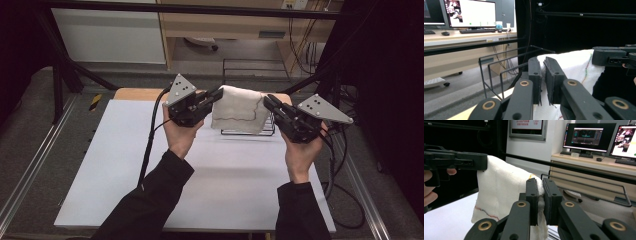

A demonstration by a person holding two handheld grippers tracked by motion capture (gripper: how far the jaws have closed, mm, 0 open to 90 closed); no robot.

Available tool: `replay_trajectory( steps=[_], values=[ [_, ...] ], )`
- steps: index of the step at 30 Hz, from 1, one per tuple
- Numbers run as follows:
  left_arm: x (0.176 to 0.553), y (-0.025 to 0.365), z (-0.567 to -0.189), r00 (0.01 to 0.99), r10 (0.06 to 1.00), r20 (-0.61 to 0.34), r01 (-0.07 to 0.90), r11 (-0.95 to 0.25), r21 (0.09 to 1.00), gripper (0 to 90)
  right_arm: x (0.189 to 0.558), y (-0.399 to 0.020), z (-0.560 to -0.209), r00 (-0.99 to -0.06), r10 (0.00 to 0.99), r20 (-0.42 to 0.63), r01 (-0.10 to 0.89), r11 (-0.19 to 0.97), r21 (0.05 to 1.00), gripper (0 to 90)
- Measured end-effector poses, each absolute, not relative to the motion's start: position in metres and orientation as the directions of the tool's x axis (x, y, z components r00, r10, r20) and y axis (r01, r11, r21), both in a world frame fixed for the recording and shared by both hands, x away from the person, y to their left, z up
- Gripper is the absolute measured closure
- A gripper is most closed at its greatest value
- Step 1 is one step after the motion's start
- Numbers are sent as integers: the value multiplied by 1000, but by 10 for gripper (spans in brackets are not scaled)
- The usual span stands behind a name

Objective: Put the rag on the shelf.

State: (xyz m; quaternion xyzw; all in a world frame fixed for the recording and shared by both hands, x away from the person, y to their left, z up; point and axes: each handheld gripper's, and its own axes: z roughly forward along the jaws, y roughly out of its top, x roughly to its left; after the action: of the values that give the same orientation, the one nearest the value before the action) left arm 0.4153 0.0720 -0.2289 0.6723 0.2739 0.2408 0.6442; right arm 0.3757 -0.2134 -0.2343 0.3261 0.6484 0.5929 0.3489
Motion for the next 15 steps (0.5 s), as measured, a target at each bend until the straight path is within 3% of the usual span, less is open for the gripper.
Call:
replay_trajectory(
  steps=[15],
  values=[
    [427,68,-209,727,686,-21,35,-6,999,832,387,-213,-211,-518,851,-80,-30,75,997,836]
  ],
)
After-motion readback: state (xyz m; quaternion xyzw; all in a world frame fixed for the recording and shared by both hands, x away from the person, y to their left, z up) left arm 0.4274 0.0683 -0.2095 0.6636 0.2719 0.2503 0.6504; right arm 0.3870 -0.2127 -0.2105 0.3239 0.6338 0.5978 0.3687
